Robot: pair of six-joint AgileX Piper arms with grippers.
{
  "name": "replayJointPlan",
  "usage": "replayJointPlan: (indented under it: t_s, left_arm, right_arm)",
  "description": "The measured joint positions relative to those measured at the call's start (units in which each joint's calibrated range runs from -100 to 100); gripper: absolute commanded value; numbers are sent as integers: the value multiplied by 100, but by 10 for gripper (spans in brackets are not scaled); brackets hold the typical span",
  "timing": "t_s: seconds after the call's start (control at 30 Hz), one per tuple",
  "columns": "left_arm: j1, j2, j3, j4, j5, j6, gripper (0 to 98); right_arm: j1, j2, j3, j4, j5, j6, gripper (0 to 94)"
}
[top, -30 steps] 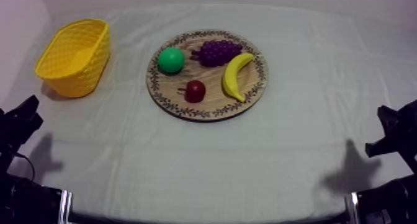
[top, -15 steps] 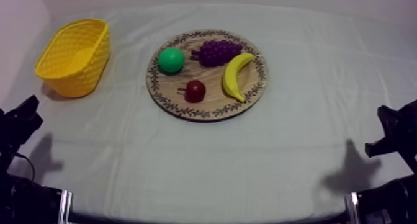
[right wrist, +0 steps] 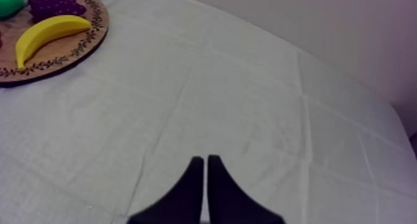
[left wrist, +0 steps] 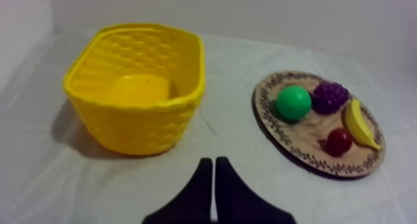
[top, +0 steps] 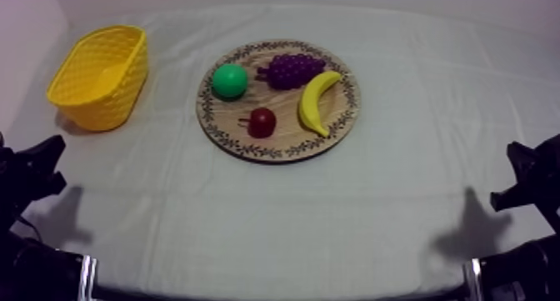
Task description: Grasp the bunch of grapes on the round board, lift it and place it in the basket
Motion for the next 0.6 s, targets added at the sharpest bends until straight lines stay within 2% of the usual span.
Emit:
replayJointPlan:
  t_s: [0.1,0.2,0.4,0.6]
  left_arm:
    - [114,237,-32,139,45,-207,0]
    - [193,667,-195,302,-165,-464,0]
    - [408,1733,-845,394,-341,-864,0]
    - [682,2884,-1914,435,78,-1242,0]
  right_arm:
    - [0,0,0,0,0,-4,3]
    - [0,0,0,0,0,-1,3]
    - [0,0,0,0,0,1,3]
    - [0,0,0,0,0,1,3]
